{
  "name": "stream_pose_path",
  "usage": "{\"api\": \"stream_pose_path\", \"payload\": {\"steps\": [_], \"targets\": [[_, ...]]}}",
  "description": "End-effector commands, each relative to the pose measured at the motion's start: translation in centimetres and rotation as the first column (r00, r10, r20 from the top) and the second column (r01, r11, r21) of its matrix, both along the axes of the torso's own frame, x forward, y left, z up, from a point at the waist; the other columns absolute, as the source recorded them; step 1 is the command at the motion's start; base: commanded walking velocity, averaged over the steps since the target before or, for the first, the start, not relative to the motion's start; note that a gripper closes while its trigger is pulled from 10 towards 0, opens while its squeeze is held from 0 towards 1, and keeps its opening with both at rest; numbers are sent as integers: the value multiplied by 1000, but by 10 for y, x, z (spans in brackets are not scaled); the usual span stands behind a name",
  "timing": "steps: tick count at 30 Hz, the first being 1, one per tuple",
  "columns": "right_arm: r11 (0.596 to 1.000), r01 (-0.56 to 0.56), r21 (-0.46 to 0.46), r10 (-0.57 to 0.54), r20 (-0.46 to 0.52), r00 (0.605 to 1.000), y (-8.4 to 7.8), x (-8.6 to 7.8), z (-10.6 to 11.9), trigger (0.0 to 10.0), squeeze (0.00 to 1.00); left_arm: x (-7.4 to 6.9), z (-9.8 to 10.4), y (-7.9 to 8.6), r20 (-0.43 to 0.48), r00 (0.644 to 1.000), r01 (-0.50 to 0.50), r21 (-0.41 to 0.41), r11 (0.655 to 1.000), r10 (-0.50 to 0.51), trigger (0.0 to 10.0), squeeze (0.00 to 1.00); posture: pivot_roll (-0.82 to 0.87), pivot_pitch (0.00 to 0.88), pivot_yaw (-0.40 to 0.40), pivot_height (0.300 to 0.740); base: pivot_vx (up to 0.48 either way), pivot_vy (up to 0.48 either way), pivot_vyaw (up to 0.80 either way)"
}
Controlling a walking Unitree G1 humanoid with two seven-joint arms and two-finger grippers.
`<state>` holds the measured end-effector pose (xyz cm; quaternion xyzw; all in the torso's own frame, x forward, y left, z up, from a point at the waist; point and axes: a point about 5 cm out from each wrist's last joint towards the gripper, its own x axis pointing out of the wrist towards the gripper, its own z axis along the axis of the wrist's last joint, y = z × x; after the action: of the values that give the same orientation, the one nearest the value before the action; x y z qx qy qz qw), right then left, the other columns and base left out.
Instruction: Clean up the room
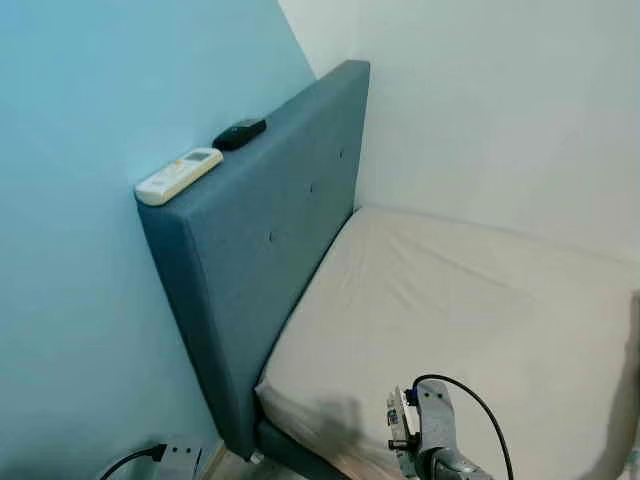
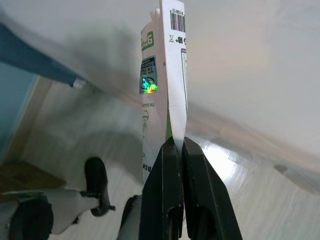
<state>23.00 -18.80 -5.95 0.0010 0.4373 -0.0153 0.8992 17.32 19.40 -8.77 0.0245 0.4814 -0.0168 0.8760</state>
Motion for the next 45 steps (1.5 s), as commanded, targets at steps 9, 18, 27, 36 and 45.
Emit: {"api": "stream_pose_path", "payload": {"steps": [9, 18, 27, 36, 45], "targets": [[1000, -3, -16, 2, -35, 999, -2, -9, -5, 10000, 0, -7, -2, 8, -20, 1000, 13, 28, 1000, -13, 10000, 0, 29, 0, -13, 740, 0, -116, 0], [1000, -8, -21, 8, -37, 999, -2, -10, -6, 10000, 0, -11, -4, 5, -30, 1000, 7, 15, 1000, -6, 10000, 0, 28, 0, -13, 740, 0, -452, 0], [993, -102, -62, 102, -9, 995, -4, -3, -1, 10000, 0, -13, -5, 5, -32, 999, -16, 14, 1000, 17, 10000, 0, 29, 0, -15, 740, 0, -80, 589], [986, -144, -80, 144, -13, 990, -4, -2, 0, 10000, 0, -12, -5, 4, -31, 999, -10, 15, 1000, 10, 10000, 0, 24, 0, -15, 740, 0, 0, 744], [982, -171, -77, 171, -5, 985, -3, 1, 2, 10000, 0, -11, -4, 4, -34, 999, 4, 30, 1000, -3, 10000, 0, 24, 0, -16, 740, 0, 0, 749]]}}
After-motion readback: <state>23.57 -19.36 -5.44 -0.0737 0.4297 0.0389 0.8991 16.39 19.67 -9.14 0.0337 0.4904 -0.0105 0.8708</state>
